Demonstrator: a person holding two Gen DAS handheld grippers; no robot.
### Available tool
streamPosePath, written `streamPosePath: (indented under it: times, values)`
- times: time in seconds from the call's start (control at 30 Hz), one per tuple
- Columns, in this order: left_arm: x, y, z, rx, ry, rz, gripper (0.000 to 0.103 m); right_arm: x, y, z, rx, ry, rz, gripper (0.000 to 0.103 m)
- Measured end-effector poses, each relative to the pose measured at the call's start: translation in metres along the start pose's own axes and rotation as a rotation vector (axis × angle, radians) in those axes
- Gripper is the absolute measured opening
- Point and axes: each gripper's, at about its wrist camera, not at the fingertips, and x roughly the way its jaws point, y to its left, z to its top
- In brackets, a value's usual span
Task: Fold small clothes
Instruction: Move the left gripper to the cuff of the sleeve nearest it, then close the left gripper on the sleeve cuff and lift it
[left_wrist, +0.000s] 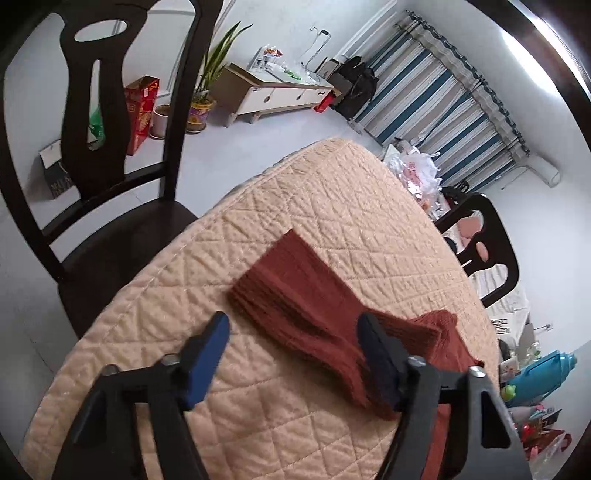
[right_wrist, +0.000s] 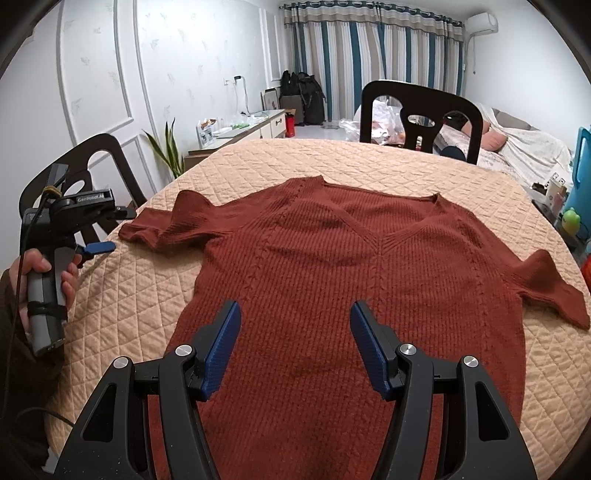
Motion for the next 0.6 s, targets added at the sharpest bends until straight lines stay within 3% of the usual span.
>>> streamPosePath:
  times: [0.2, 0.33, 0.43, 0.6]
  values:
    - [0.005, -0.001, 0.003, -0.003, -0.007, 0.009, 0.052, 0.003, -0.002, -0.002, 0.007, 0.013, 0.004, 0.062]
    - [0.007, 0.002, 0.005, -0.014, -0.008, 0.023, 0.033, 0.006, -0.001, -0.002, 0.01, 0.018, 0.006, 0.062]
    - [0.007, 0.006, 0.006, -0.02, -0.023, 0.029, 0.014, 0.007, -0.001, -0.002, 0.012, 0.025, 0.008, 0.062]
    - [-0.007, 0.009, 0.002, -0.039, -0.074, 0.013, 0.013, 0.01, -0.003, -0.003, 0.019, 0.035, 0.012, 0.062]
